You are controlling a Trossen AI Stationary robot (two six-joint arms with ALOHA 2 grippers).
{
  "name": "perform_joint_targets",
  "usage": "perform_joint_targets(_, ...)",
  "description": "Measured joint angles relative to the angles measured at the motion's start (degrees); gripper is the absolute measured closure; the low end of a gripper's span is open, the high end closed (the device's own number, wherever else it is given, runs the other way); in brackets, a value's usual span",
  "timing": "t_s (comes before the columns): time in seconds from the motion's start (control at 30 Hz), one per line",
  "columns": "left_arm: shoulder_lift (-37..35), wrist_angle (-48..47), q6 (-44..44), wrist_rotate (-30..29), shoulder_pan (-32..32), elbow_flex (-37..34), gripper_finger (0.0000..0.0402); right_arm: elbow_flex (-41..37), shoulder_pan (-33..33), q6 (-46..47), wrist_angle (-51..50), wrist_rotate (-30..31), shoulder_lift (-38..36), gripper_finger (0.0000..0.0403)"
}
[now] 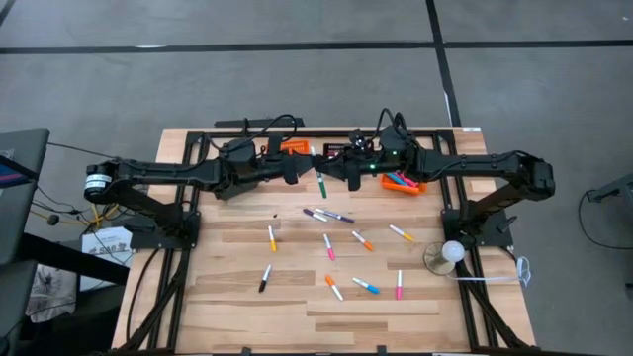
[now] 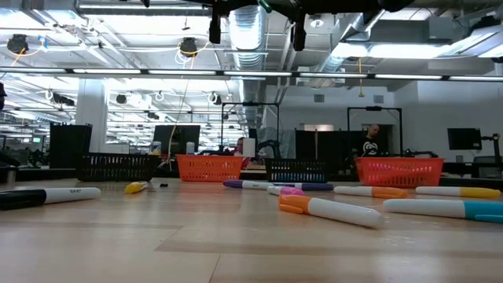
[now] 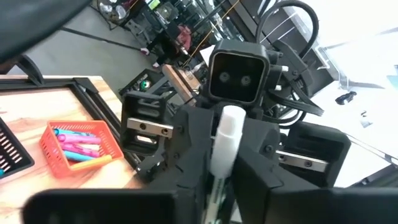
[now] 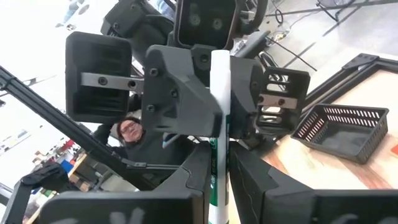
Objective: Pick & Place Markers
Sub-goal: Put the green marker into the left orange bin
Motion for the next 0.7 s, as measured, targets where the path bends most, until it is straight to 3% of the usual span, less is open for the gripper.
perform_joint_targets(0.13, 0.0, -0.28, 0.51, -0.17, 0.04, 0.0, 0.0369, 0.0, 0.0, 0.22, 0.05, 0.06, 0.0, 0.0363)
perform_joint_targets(0.47, 0.0, -0.58, 1.48, 1.08, 1.45, 0.0, 0.0365, 0.0, -0.11, -1.22, -0.55, -3.56, 0.02, 0.0349)
perform_joint_targets(0.7, -0.8, -2.42, 2.62, 0.87, 3.2, -0.02, 0.0368, 0.02, 0.07, -4.33, -7.15, -6.27, 0.02, 0.0347)
